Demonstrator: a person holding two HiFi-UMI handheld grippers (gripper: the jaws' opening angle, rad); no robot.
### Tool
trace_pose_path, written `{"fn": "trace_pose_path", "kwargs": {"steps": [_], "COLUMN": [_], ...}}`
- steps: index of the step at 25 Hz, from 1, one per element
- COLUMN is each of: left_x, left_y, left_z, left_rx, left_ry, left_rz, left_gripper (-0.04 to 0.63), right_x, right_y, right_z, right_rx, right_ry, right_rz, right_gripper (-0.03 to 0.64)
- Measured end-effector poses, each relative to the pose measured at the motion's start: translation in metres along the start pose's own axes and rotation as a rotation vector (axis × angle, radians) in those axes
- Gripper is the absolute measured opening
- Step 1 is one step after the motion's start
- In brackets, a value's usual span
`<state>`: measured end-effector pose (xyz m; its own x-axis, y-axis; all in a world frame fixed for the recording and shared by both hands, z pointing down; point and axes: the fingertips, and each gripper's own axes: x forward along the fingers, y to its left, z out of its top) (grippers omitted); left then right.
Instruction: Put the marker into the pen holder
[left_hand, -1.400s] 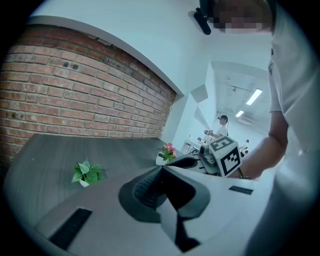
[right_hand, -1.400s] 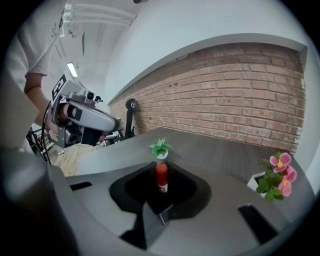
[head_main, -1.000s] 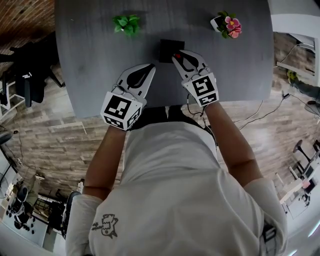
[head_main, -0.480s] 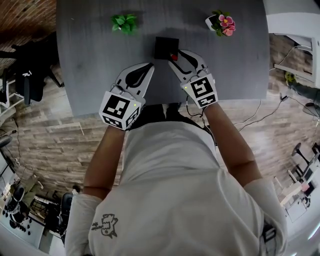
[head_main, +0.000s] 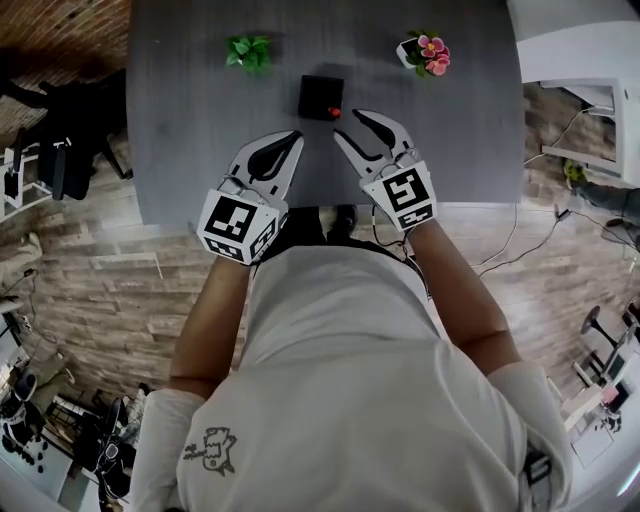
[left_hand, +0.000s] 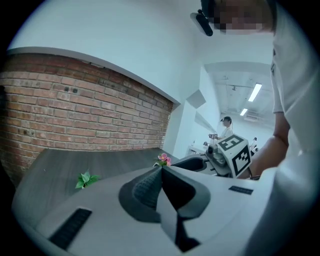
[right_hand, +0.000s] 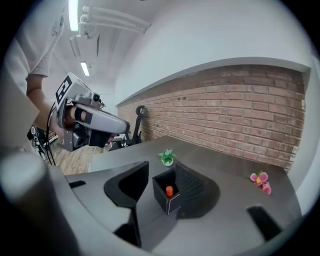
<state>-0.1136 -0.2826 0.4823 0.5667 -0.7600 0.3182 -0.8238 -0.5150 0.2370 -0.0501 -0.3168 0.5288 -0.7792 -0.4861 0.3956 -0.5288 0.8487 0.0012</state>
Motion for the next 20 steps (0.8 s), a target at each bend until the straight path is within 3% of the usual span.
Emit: {"fn": "trace_pose_path", "kwargs": {"steps": [13, 20], "left_x": [-0.036, -0.059], "left_y": [-0.072, -0.113], "left_z": [0.030, 0.039], "left_rx": [0.056, 0.071], "left_ry": [-0.121, -0.180], "left_rz": [0.078, 0.109], "left_gripper": [0.011, 0.011], "right_x": [-0.103, -0.157], "right_y": [0.029, 0.043], "right_z": [0.062, 0.079], "right_rx": [-0.067, -0.089], "right_ry": [-0.184, -0.273], "right_rz": [0.039, 0.054], "right_gripper": [0.038, 0.009]}}
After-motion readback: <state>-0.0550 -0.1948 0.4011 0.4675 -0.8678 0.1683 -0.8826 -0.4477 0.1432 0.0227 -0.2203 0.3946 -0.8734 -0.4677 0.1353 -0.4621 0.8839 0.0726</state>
